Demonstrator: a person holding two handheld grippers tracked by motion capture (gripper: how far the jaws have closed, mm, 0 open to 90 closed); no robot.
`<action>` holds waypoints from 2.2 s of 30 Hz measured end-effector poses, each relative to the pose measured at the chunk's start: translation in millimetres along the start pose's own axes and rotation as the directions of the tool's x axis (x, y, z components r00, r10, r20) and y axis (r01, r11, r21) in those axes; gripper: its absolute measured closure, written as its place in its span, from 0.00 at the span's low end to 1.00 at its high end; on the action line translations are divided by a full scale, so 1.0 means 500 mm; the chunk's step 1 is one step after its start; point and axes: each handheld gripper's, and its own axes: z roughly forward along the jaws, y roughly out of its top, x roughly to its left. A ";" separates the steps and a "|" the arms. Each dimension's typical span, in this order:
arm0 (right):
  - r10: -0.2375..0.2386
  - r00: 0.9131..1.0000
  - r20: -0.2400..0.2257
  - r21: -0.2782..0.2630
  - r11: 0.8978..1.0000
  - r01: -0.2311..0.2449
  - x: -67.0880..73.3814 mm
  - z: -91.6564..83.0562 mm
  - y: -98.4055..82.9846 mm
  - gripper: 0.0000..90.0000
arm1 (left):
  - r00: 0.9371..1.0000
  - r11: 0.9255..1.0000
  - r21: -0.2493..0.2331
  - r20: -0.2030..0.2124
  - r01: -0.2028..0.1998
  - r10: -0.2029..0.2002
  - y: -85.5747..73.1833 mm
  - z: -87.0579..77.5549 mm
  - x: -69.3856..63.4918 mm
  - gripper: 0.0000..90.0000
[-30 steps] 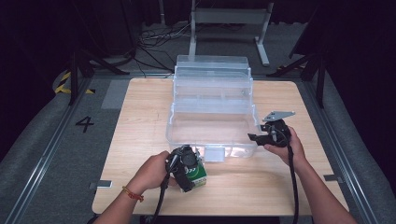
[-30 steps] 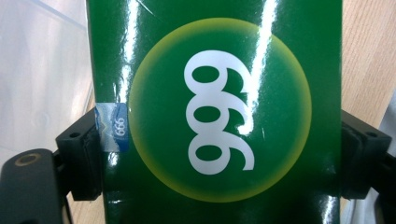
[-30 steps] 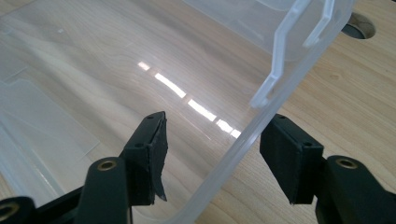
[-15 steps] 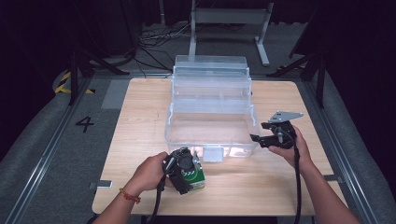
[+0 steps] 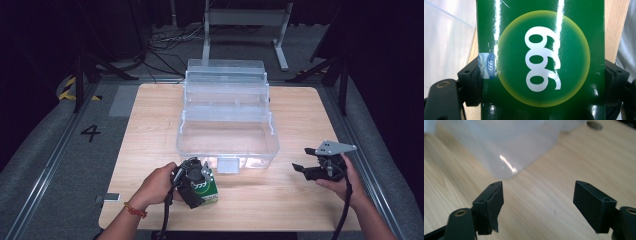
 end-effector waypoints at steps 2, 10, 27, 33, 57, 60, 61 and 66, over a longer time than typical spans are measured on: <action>0.019 1.000 -0.002 0.026 0.999 -0.019 -0.003 0.005 -0.034 0.29 | 1.000 1.000 -0.014 0.003 -0.008 0.008 0.000 -0.006 0.000 0.18; 0.090 0.996 -0.004 0.096 0.991 -0.089 -0.011 0.030 -0.119 0.27 | 0.998 0.996 -0.072 -0.018 -0.061 0.060 0.004 -0.055 0.009 0.18; 0.136 0.991 0.002 0.019 0.990 -0.136 -0.011 0.039 -0.137 0.18 | 0.987 0.978 -0.133 -0.033 -0.158 0.155 0.065 -0.163 0.052 0.18; 0.136 0.991 0.003 0.019 0.991 -0.136 -0.010 0.039 -0.137 0.18 | 0.983 0.976 -0.118 -0.049 -0.184 0.179 0.090 -0.186 0.074 0.18; 0.133 0.991 -0.004 0.018 0.991 -0.133 -0.012 0.038 -0.139 0.18 | 0.976 0.975 -0.066 -0.054 -0.213 0.209 0.115 -0.186 0.235 0.18; 0.132 0.991 -0.005 0.018 0.991 -0.132 -0.012 0.037 -0.139 0.18 | 0.974 0.975 -0.036 -0.058 -0.221 0.219 0.117 -0.175 0.249 0.18; 0.133 0.991 -0.005 0.018 0.991 -0.132 -0.012 0.037 -0.139 0.18 | 0.974 0.975 -0.036 -0.058 -0.221 0.219 0.117 -0.175 0.249 0.18; 0.132 0.991 -0.004 0.018 0.991 -0.132 -0.012 0.036 -0.140 0.18 | 0.973 0.974 -0.005 -0.039 -0.227 0.226 0.119 -0.152 0.270 0.18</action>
